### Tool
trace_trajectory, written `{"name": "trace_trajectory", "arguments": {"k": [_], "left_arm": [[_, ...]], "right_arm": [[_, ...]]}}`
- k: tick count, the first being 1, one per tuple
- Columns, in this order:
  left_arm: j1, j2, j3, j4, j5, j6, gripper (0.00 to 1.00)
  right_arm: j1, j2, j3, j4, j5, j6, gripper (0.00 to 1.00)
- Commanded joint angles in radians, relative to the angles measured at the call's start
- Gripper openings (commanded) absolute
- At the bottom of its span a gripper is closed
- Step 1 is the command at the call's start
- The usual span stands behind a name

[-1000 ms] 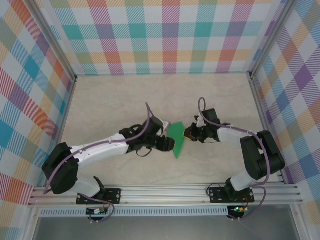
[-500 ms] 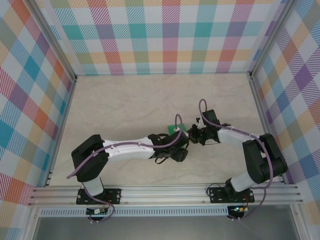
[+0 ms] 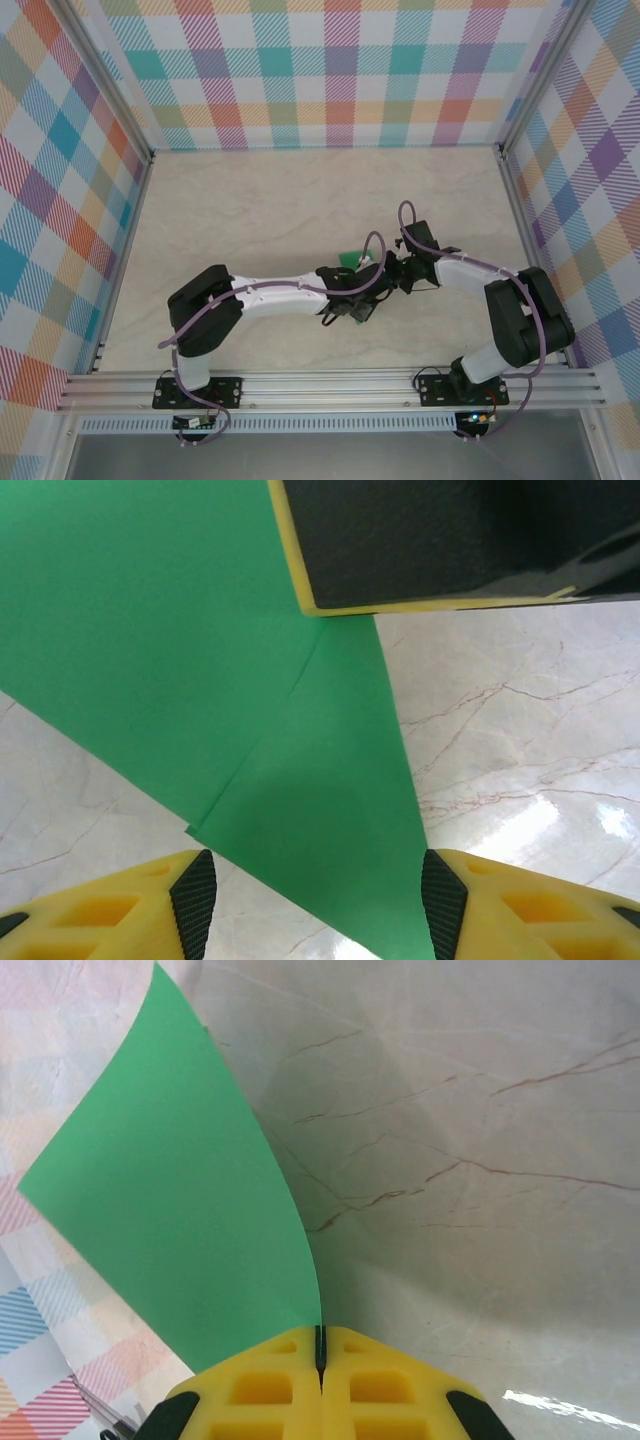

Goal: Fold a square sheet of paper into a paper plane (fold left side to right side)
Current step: Fold the wing for the fifth time at the center of the table.

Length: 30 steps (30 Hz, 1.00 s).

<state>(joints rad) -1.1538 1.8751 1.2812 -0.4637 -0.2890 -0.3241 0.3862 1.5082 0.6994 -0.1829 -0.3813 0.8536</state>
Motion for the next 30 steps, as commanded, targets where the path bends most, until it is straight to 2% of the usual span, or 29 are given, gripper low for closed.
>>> {"name": "trace_trajectory", "arguments": {"k": [1,4,11,16,20,25,30], "left_arm": [[-0.024,0.012,0.011,0.018,-0.014,0.026,0.58],[-0.024,-0.085,-0.083,0.103,-0.002,0.032,0.59],[-0.004,-0.286,-0.265,0.176,-0.016,0.001,0.63],[0.034,-0.402,-0.344,0.217,-0.010,-0.023,0.64],[0.062,-0.488,-0.390,0.231,-0.001,-0.032,0.66],[0.081,-0.561,-0.431,0.244,0.008,-0.042,0.67],[0.097,-0.607,-0.463,0.263,0.037,-0.045,0.67]], "right_arm": [[0.020,-0.009,0.021,-0.022,-0.040,0.005,0.00],[0.020,-0.012,0.023,-0.028,-0.031,-0.003,0.02],[0.020,-0.032,0.016,0.003,-0.041,-0.032,0.23],[0.015,-0.045,0.023,0.010,-0.049,-0.090,0.41],[-0.020,-0.023,0.028,0.035,-0.094,-0.130,0.51],[-0.067,0.054,0.052,0.110,-0.213,-0.213,0.56],[-0.083,0.123,0.116,0.107,-0.252,-0.307,0.56]]}}
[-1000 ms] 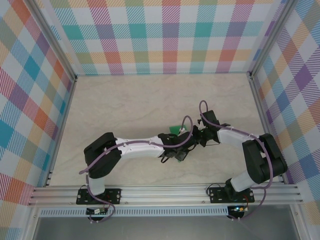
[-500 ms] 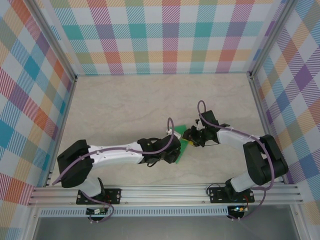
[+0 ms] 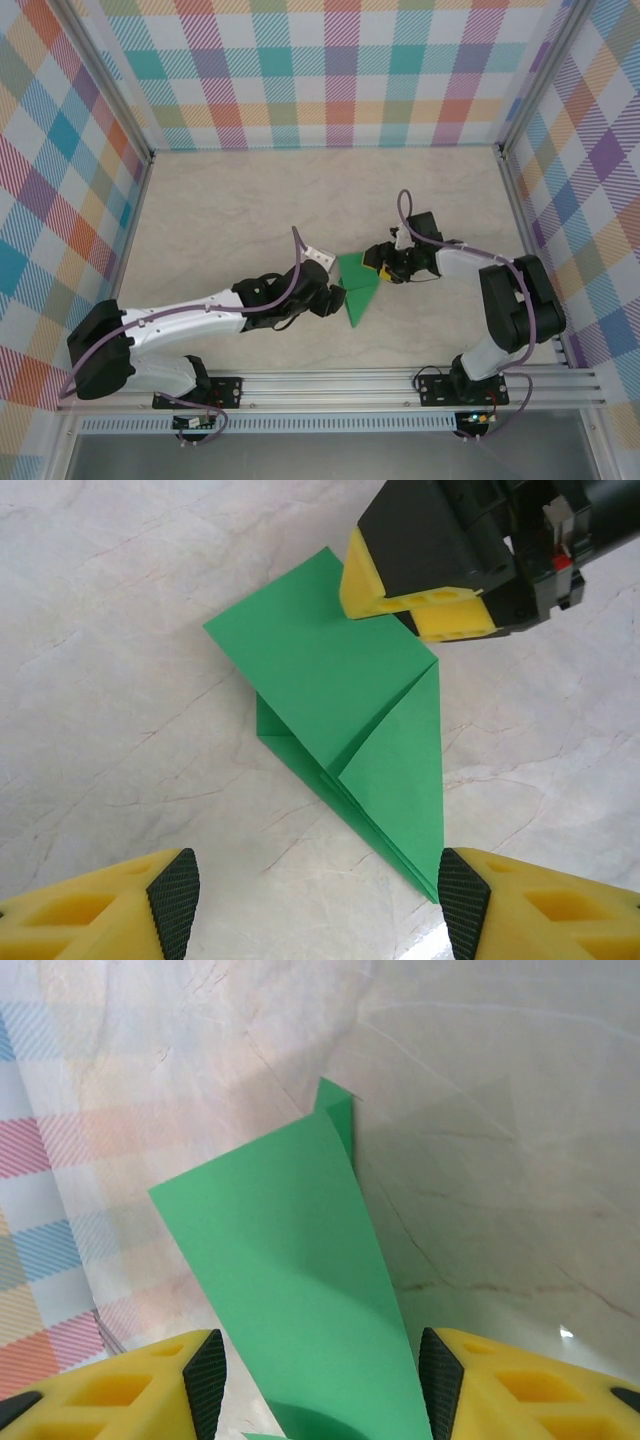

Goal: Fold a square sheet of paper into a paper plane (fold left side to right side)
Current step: Fold the wing for the fifth time at the center of the table.

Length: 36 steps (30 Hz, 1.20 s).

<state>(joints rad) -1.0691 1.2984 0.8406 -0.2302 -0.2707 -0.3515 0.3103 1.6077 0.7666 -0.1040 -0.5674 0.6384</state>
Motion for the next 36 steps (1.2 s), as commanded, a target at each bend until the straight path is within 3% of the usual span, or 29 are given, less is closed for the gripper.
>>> {"name": "trace_trajectory", "arguments": {"k": [1,5,9,11,15,16,21,28,36], "left_arm": [[0.014,-0.038,-0.024,0.028,0.021,-0.017,0.67],[0.017,-0.060,-0.033,0.023,0.027,-0.006,0.67],[0.019,-0.064,-0.026,0.008,0.029,0.003,0.68],[0.019,-0.062,-0.023,0.006,0.039,0.011,0.68],[0.016,-0.043,-0.023,0.037,0.098,0.045,0.68],[0.010,-0.032,-0.015,0.040,0.106,0.055,0.68],[-0.054,0.081,0.074,0.003,0.099,0.075,0.70],[-0.166,0.317,0.252,-0.107,0.009,0.069,0.71],[-0.187,0.517,0.428,-0.284,-0.113,0.021,0.70]], "right_arm": [[-0.011,0.032,0.059,0.028,-0.068,-0.103,0.56],[-0.019,0.068,0.092,0.032,-0.090,-0.137,0.54],[-0.021,0.104,0.120,0.020,-0.104,-0.156,0.42],[-0.022,0.095,0.119,0.017,-0.103,-0.161,0.34],[-0.022,0.061,0.103,0.007,-0.101,-0.148,0.03],[-0.021,0.050,0.095,0.007,-0.100,-0.137,0.00],[-0.018,0.012,0.043,0.001,-0.067,-0.044,0.00],[-0.008,-0.021,0.022,-0.039,-0.029,0.011,0.00],[-0.007,-0.032,0.025,-0.053,-0.026,0.026,0.00]]}}
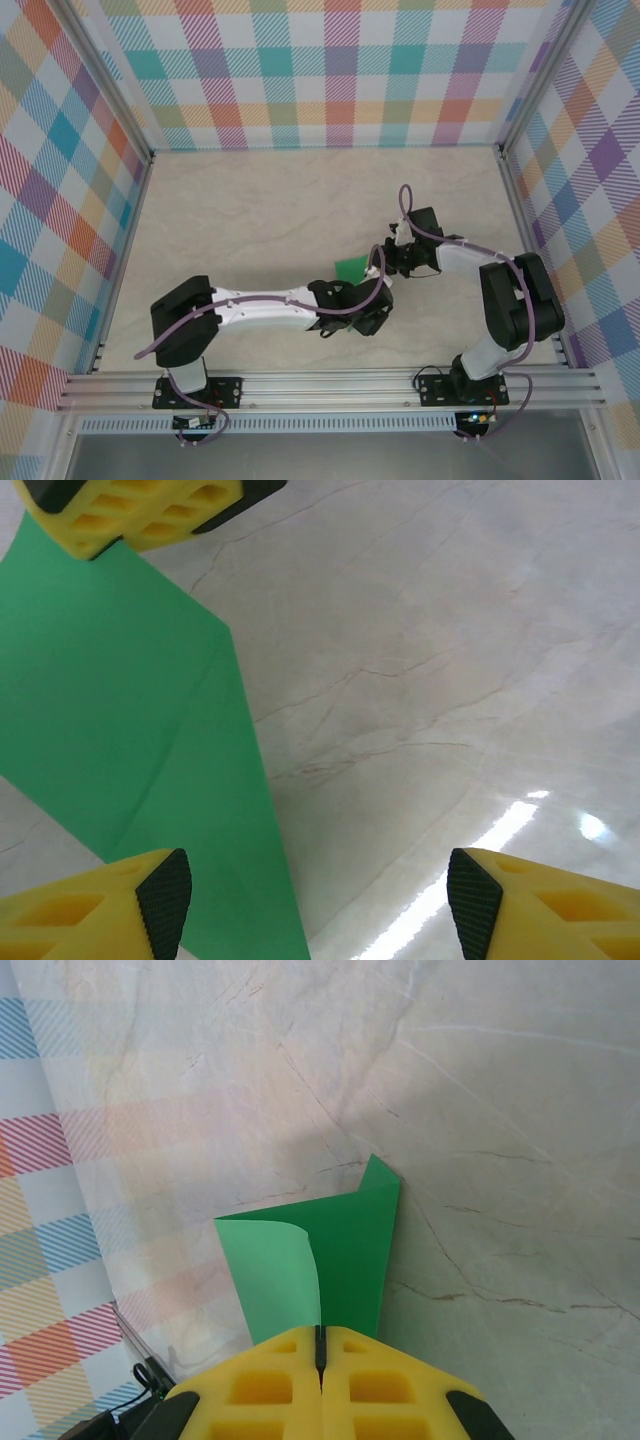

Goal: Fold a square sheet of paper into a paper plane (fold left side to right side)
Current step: Fold the wing for the fifth time at the center of the table.

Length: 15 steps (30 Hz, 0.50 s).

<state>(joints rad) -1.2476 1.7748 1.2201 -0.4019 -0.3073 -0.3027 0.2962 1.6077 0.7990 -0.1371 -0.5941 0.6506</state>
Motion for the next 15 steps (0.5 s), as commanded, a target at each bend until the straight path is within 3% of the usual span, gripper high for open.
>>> {"name": "trace_trajectory", "arguments": {"k": [1,6,15], "left_arm": [[-0.008,0.061,0.063,-0.130,-0.088,-0.034,0.70],[-0.009,0.117,0.106,-0.175,-0.140,-0.043,0.67],[-0.010,0.166,0.136,-0.196,-0.166,-0.047,0.48]], "right_arm": [[0.008,-0.033,-0.008,-0.020,0.000,0.013,0.00],[0.009,-0.039,-0.014,-0.025,0.003,0.012,0.00],[0.018,-0.031,-0.010,-0.037,0.010,0.005,0.00]]}}
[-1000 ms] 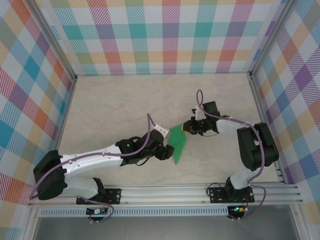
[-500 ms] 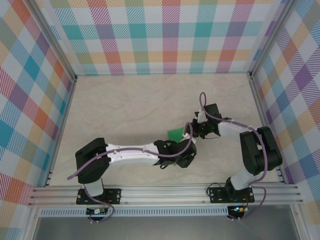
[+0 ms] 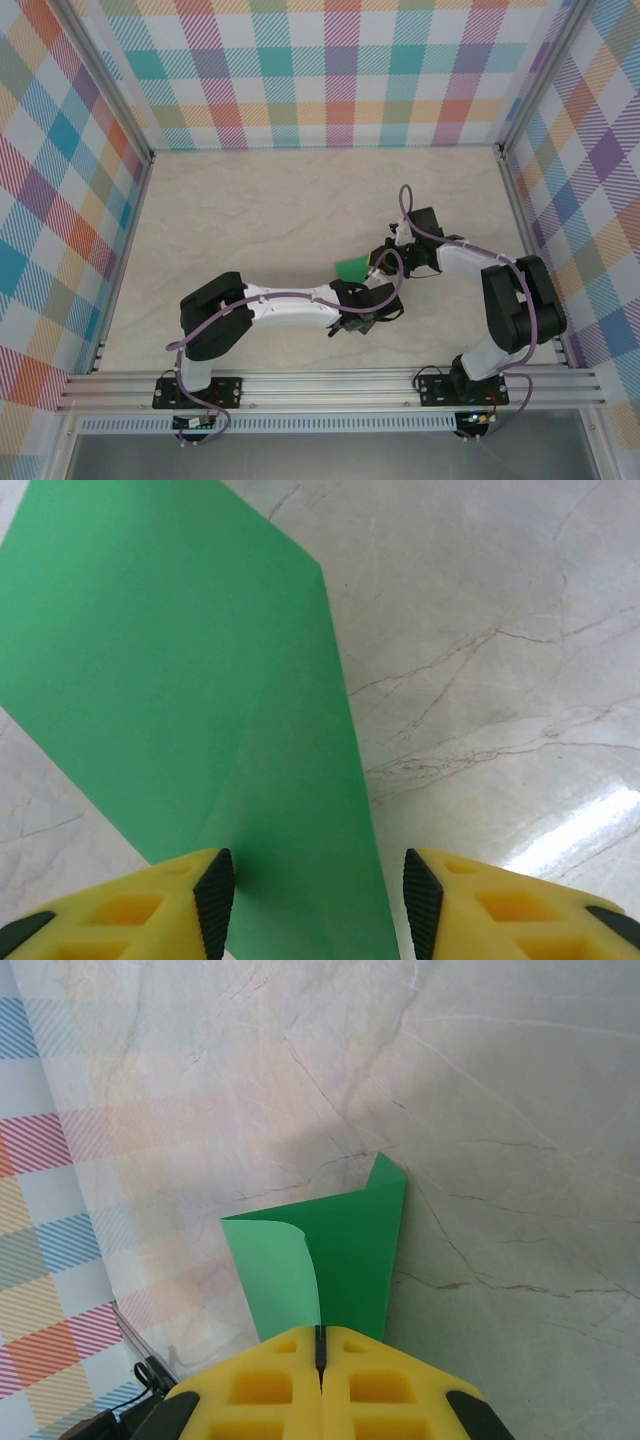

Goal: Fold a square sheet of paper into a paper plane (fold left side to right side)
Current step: Fold the wing for the fifth time at the center of the table.

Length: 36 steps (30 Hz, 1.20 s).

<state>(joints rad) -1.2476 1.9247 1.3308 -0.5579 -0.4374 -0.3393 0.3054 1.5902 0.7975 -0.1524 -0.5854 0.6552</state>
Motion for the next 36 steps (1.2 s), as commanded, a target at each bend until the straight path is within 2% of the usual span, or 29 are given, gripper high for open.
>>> {"name": "trace_trajectory", "arguments": {"k": [1,5,14,17,20,23,27,33,36], "left_arm": [[-0.011,0.018,0.026,-0.043,-0.036,-0.011,0.45],[-0.010,0.029,0.019,-0.042,-0.031,-0.017,0.35],[0.012,0.032,-0.003,-0.030,0.000,-0.038,0.21],[0.028,0.012,-0.027,-0.013,0.014,-0.049,0.16],[0.044,-0.011,-0.053,0.016,0.043,-0.055,0.13],[0.056,-0.020,-0.066,0.031,0.063,-0.059,0.12],[0.059,-0.008,-0.058,0.031,0.070,-0.058,0.13],[0.063,0.011,-0.042,0.036,0.099,-0.053,0.13],[0.089,0.005,-0.064,0.064,0.149,-0.064,0.11]], "right_arm": [[0.010,-0.011,-0.011,-0.023,0.002,0.000,0.00],[0.015,-0.006,-0.006,-0.034,0.011,-0.009,0.00],[0.016,-0.002,0.008,-0.052,0.014,-0.020,0.01],[0.014,-0.026,0.017,-0.073,0.032,-0.031,0.13],[0.002,-0.079,0.020,-0.096,0.055,-0.037,0.36],[-0.026,-0.138,0.026,-0.136,0.086,-0.047,0.53],[-0.055,-0.191,0.033,-0.205,0.118,-0.080,0.61],[-0.082,-0.251,0.010,-0.270,0.172,-0.100,0.62],[-0.109,-0.299,-0.009,-0.295,0.183,-0.106,0.64]]}}
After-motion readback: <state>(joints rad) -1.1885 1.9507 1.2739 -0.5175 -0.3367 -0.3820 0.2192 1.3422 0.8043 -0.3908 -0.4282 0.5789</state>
